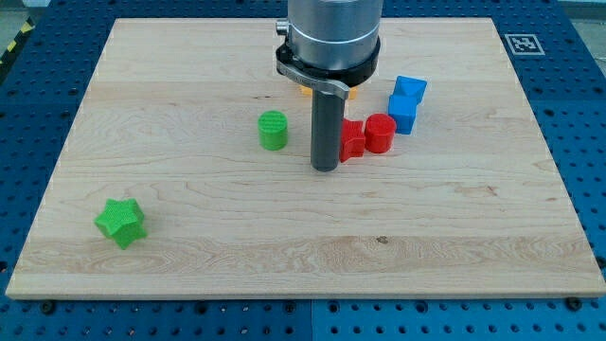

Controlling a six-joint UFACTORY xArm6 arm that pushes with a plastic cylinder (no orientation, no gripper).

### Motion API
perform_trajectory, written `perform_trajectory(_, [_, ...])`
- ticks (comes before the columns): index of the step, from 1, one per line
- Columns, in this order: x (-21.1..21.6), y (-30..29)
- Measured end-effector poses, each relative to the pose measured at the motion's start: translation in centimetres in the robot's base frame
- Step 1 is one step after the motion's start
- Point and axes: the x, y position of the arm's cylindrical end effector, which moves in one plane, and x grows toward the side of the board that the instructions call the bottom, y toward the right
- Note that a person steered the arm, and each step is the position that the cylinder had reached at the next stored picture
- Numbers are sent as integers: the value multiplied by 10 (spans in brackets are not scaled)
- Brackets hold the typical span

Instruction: Place the green circle above the green star

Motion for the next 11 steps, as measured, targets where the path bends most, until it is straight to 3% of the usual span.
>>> perform_trajectory(2, [-6,0])
perform_trajectory(4, [-61,-32])
perform_trajectory(6, [-61,-99])
perform_trajectory(11, [-61,-133])
